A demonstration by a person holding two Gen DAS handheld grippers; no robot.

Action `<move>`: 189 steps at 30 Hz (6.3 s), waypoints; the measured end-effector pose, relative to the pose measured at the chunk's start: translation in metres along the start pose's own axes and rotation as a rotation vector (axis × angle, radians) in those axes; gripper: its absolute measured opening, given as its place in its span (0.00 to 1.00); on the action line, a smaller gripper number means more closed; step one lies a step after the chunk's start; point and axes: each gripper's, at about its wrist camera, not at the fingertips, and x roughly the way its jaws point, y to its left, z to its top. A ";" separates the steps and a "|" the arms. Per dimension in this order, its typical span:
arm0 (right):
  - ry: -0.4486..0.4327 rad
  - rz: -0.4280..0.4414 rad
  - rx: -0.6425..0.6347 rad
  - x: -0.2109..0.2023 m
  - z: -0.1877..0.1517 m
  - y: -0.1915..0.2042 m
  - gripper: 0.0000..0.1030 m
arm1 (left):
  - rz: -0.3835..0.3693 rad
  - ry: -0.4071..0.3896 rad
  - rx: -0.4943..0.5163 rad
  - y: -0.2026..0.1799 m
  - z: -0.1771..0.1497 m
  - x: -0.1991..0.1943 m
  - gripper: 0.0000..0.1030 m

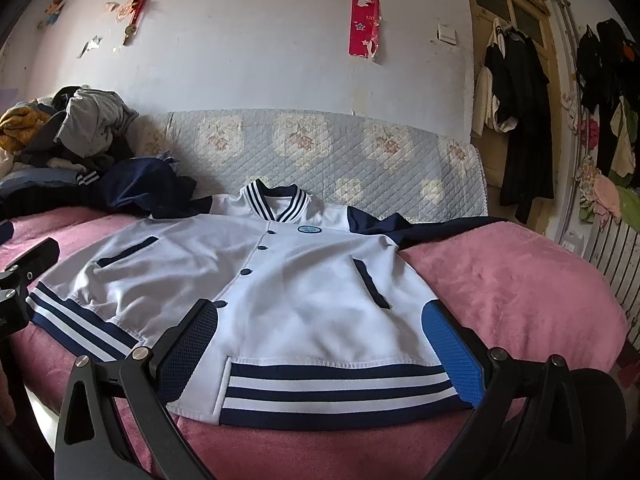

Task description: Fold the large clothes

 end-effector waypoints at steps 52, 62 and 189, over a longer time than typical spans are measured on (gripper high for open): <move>-0.084 -0.012 0.038 -0.023 0.005 -0.005 1.00 | 0.078 -0.184 -0.044 0.006 -0.002 -0.022 1.00; -0.052 0.009 0.064 -0.019 0.003 -0.008 0.76 | 0.048 -0.219 -0.050 0.003 -0.005 -0.024 1.00; 0.441 0.090 -0.046 0.298 0.064 -0.137 0.85 | -0.145 0.569 -0.047 0.106 0.045 0.326 0.70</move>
